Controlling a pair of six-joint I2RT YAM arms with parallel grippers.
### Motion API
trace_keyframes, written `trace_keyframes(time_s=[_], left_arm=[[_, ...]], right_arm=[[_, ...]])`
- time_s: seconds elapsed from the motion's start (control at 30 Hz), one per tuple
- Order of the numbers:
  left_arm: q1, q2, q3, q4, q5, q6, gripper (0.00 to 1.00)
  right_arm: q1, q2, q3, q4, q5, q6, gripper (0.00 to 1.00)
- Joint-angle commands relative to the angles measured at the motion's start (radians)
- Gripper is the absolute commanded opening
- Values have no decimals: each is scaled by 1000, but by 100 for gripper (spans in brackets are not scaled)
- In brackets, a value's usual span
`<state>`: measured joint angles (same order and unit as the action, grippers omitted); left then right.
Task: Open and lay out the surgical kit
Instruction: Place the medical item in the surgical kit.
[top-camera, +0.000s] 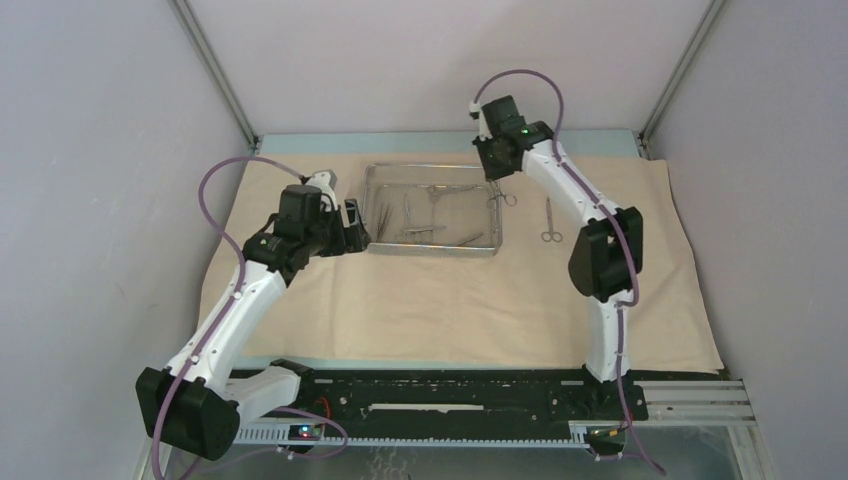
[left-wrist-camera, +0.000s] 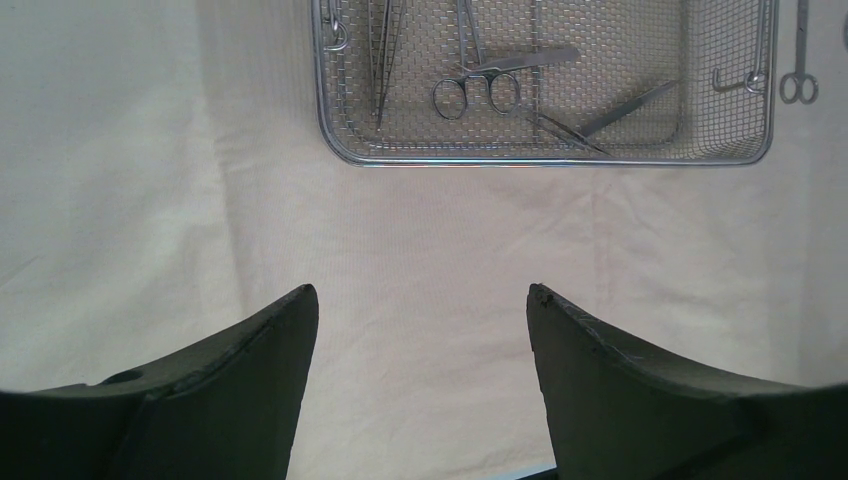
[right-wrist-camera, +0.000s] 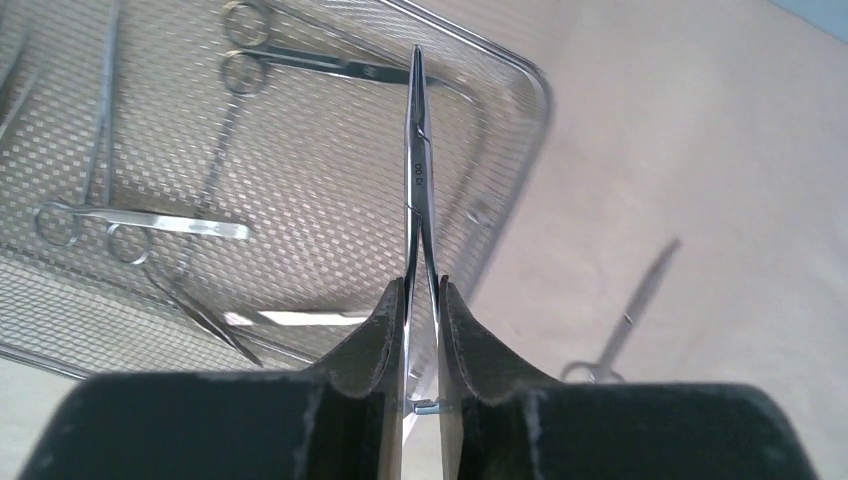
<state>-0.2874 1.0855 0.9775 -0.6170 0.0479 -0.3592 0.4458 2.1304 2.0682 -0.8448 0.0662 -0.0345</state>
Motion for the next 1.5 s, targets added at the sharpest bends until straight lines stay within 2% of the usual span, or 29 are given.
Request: trace_keyframes(time_s=[0.0,0.4,0.53,0.77,0.87,1.07,1.47], left_arm=[[4,-28,-28,28,34,-9,81],[4,-42,-35,38,77,-16,81],[4,-42,-36,40,85,-18,81],[4,-43,-36,45,95,-19,81],[4,-48,-37,45,92,-19,81],[3,-59,-47,43,82,-18,81],[2,-56,-49,36,54,-16,81]], right_arm=[[-40,-136,-95,44,24,30,6],[-100,-449,-579,121,55,178,5],[-101,-555,-773,127,65,235,4],[-66,-711,-1006,131,61,364,5],[-12,-747,-1081,123,114,426,5],[92,-820,-1229,195,124,528,7],[160,-723,-1290,309,168,595,8]])
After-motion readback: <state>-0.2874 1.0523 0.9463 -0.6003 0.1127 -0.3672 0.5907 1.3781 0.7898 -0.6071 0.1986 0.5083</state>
